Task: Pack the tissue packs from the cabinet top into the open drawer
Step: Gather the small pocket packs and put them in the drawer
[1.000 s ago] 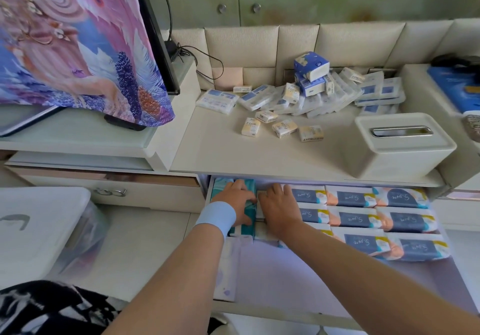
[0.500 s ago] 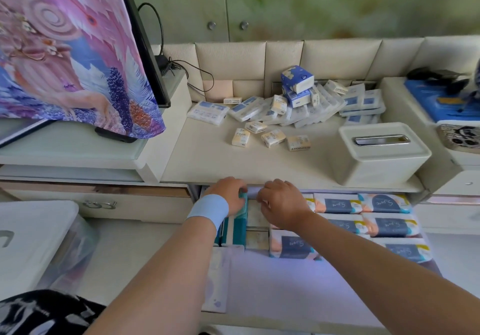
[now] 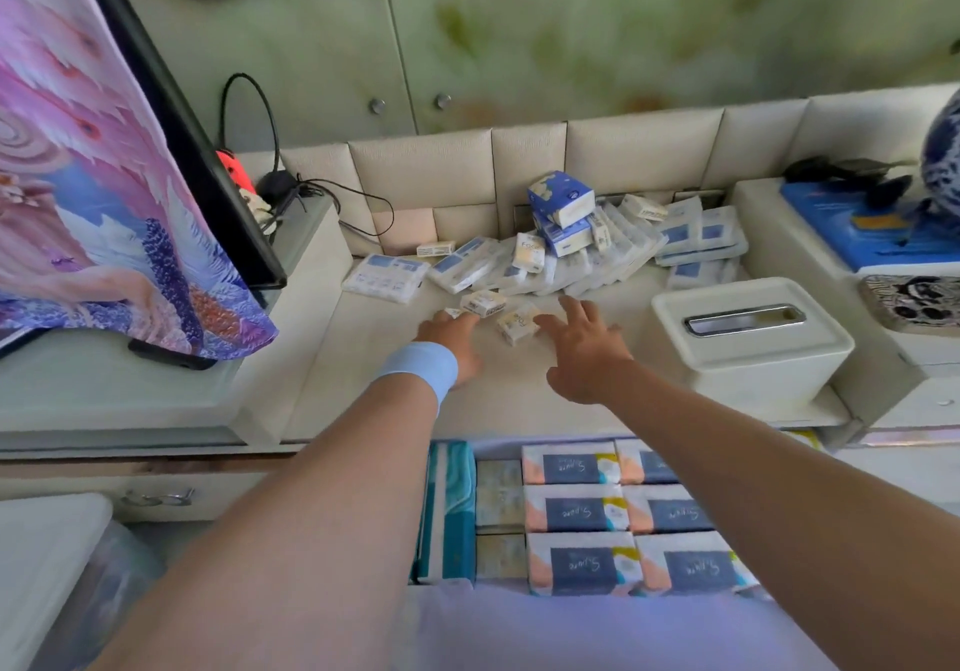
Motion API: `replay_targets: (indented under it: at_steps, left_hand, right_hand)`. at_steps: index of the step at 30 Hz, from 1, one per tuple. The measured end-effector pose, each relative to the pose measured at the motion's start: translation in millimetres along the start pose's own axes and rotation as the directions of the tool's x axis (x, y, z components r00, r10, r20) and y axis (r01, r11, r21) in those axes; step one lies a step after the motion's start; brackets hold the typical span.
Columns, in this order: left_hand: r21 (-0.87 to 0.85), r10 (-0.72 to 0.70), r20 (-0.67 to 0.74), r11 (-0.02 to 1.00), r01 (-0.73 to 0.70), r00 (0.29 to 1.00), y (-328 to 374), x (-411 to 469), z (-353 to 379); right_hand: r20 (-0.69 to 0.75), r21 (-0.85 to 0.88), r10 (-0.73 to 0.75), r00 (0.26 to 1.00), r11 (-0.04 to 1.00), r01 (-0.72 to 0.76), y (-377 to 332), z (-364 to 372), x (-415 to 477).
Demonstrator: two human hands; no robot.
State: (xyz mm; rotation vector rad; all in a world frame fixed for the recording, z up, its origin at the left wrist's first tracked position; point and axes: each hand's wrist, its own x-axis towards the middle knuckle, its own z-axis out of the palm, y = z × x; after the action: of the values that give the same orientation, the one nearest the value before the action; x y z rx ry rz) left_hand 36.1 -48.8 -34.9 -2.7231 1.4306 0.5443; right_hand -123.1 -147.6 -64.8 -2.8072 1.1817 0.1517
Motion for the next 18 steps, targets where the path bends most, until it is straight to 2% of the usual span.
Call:
replay_targets:
  at_steps: [5, 9, 13, 18]
  left_hand:
    - [-0.024, 0.0, -0.035, 1.0, -0.001, 0.999, 4.3, 32.9, 5.5]
    - [0.005, 0.028, -0.032, 1.0, -0.028, 0.999, 6.0, 56.1, -1.2]
    - [0.036, 0.095, 0.023, 0.995, -0.095, 0.995, -0.6, 69.9, 5.6]
    - [-0.078, 0.122, -0.153, 0.988, -0.135, 0.981, -6.2, 73.5, 23.1]
  right_hand:
    - [0.174, 0.067, -0.027, 0.984, 0.998, 0.016, 3.1, 2.9, 22.4]
    - [0.195, 0.077, -0.103, 0.975, 0.993, 0.09, 1.4, 16.7, 37.8]
    - [0.085, 0.074, -0.121, 0.989, 0.991, 0.115, -0.3, 22.9, 42.2]
    - [-0.05, 0.147, -0.068, 0.996, 0.986, 0.075, -2.3, 27.9, 43.4]
